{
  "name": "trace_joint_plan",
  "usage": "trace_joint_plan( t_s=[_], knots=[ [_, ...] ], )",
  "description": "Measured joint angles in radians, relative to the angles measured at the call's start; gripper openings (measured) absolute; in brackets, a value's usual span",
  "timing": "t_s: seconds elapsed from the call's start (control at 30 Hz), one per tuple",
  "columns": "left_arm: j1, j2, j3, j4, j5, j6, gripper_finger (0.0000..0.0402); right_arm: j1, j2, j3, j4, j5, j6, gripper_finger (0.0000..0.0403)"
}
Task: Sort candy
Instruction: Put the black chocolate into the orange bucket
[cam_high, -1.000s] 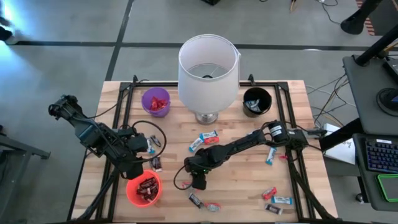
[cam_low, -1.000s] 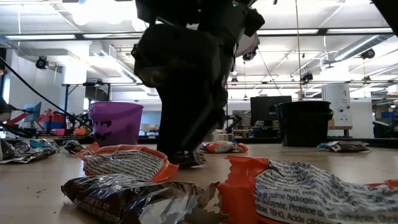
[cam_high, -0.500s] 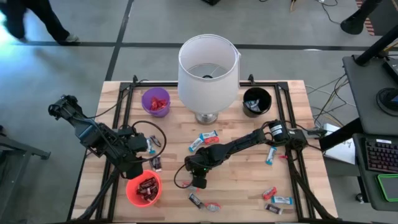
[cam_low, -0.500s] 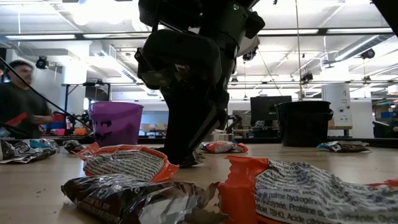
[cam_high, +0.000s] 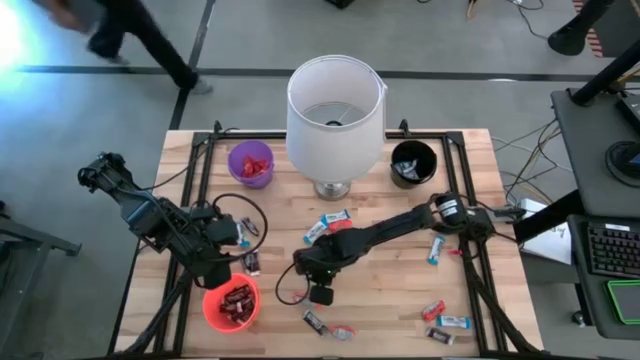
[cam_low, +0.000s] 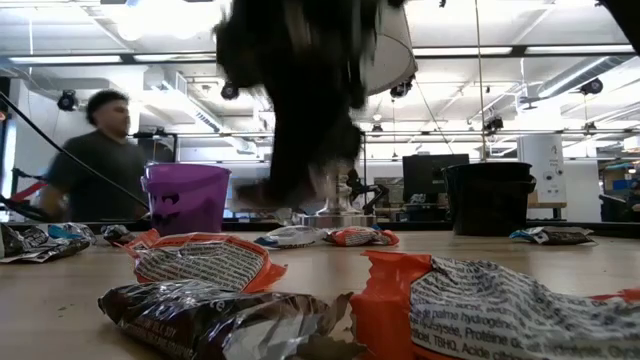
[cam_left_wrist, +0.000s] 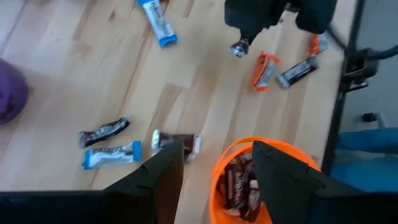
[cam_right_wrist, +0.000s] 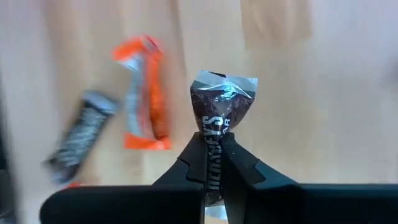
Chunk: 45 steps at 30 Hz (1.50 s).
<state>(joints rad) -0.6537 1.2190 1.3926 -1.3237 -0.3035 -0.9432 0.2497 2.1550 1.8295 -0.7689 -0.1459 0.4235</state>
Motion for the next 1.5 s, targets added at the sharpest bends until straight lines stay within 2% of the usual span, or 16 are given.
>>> trace_joint_plan(
  t_s=[0.1,0.33,0.63,1.17,1.5],
  knots=[
    [0.001,0.003,0.000,0.039,-0.007,0.000,0.0173,0.001,-0.027,0.077,-0.053,0.003,-0.026,0.0012],
    [0.001,0.009,0.000,0.058,-0.011,-0.043,0.0173,0.002,-0.044,0.284,-0.039,0.016,-0.084,0.0012],
    [0.001,0.022,0.000,0.195,-0.027,0.016,0.0184,0.001,-0.044,0.415,0.015,0.018,-0.100,0.0012],
    [0.008,0.078,-0.001,0.371,-0.027,0.133,0.0187,0.000,-0.044,0.434,0.050,0.019,-0.110,0.0012],
    [0.010,0.116,-0.001,0.383,-0.027,0.159,0.0187,0.001,-0.044,0.434,0.048,0.019,-0.111,0.0012]
  ],
)
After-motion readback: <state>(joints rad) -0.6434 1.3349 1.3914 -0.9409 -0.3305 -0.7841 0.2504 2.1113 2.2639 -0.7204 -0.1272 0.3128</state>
